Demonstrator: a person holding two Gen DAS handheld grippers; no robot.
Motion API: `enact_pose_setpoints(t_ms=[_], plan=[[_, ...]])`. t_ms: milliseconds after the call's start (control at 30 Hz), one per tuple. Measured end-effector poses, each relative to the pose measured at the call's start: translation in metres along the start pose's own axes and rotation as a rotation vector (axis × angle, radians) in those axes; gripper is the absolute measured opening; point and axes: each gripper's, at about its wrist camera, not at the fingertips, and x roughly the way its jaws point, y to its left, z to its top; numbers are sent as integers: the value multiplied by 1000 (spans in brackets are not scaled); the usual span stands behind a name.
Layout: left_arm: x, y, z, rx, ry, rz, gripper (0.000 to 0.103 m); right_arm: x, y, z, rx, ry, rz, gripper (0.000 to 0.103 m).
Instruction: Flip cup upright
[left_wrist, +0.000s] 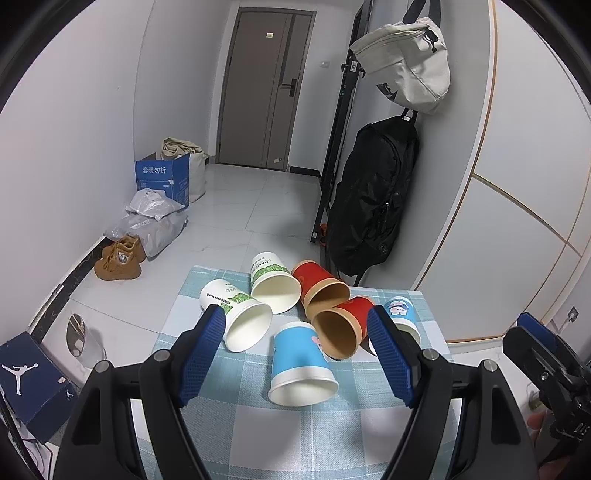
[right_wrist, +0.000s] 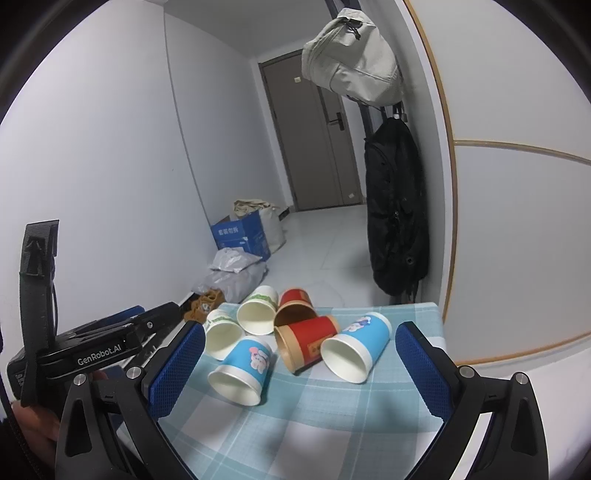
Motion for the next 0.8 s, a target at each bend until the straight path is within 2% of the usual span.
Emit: enact_pose_setpoints(t_ms=[800], plan=[[1,1,1,22,41,19,75,0,-1,-1,7,-3,-4,103]])
